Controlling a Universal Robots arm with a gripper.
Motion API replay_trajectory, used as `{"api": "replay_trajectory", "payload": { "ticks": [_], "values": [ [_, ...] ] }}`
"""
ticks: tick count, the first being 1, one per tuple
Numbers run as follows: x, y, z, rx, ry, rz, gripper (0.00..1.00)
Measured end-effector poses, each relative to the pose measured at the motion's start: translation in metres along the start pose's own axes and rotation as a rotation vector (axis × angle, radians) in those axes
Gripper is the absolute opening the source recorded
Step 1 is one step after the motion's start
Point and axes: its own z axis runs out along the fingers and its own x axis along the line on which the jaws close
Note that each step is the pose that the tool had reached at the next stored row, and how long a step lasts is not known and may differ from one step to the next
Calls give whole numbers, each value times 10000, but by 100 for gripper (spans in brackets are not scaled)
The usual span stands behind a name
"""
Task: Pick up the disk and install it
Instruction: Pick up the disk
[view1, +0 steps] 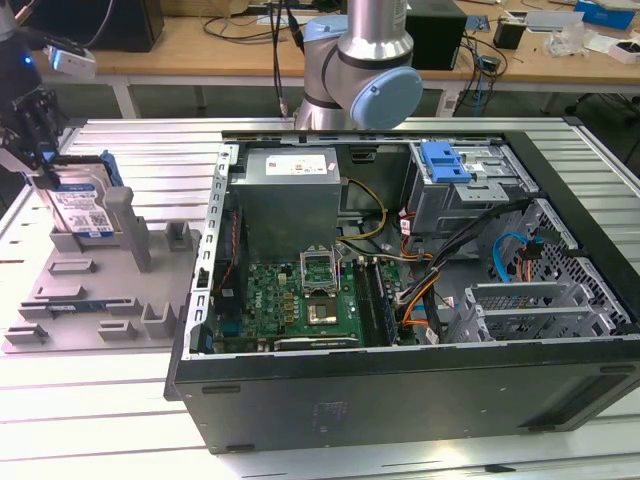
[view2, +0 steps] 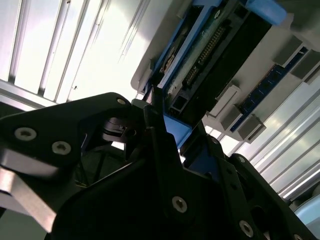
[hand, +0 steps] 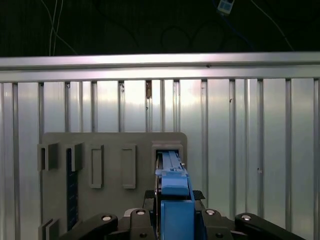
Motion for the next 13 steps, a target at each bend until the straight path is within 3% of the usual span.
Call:
{"api": "replay_trajectory", "payload": {
  "ticks": [13],
  "values": [
    [15,2,-342,17,0,1,36]
  ]
}}
